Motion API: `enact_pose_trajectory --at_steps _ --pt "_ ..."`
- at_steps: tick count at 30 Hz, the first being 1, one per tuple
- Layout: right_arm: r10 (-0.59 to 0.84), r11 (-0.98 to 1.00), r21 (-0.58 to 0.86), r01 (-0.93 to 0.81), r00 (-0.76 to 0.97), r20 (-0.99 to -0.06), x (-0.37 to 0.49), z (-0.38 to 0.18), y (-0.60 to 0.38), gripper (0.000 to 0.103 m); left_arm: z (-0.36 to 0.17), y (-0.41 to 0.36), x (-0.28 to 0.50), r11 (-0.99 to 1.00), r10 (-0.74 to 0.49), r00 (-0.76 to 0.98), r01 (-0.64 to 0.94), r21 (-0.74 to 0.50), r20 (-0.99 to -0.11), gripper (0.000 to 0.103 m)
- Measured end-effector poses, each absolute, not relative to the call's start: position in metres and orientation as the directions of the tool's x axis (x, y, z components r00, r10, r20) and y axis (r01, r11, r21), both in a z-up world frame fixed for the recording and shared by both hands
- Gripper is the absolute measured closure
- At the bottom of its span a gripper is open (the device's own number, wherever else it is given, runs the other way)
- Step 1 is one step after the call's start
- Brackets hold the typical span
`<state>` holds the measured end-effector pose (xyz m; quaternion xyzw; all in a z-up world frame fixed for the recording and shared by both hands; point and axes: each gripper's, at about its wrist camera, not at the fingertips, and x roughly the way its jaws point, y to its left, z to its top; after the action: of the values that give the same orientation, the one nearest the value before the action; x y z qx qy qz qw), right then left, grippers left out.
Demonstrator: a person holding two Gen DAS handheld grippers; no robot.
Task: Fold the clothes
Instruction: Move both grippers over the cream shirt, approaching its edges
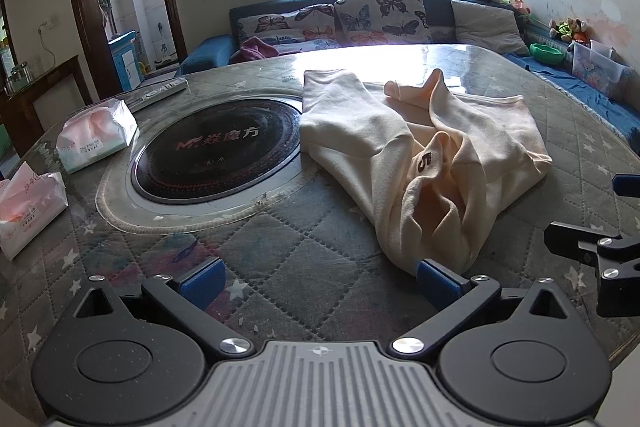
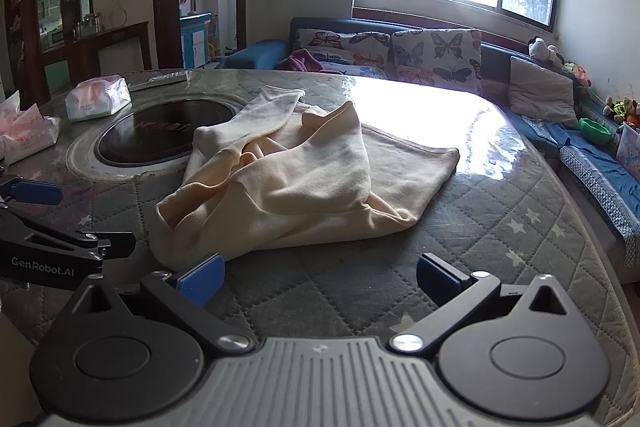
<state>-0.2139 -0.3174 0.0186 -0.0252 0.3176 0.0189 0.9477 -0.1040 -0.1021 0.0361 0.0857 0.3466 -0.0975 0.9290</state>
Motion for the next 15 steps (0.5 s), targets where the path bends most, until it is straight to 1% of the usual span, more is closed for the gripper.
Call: enact_pose_trajectory --at_steps 15 --pt "0.021 0.998 -0.033 -0.051 0.792 -0.610 -0.2119 0.0164 -0.3171 0.000 0.0336 -0.1081 -0.1023 0.961 -0.125 0.730 0.258 0.103 -0.672 0.000"
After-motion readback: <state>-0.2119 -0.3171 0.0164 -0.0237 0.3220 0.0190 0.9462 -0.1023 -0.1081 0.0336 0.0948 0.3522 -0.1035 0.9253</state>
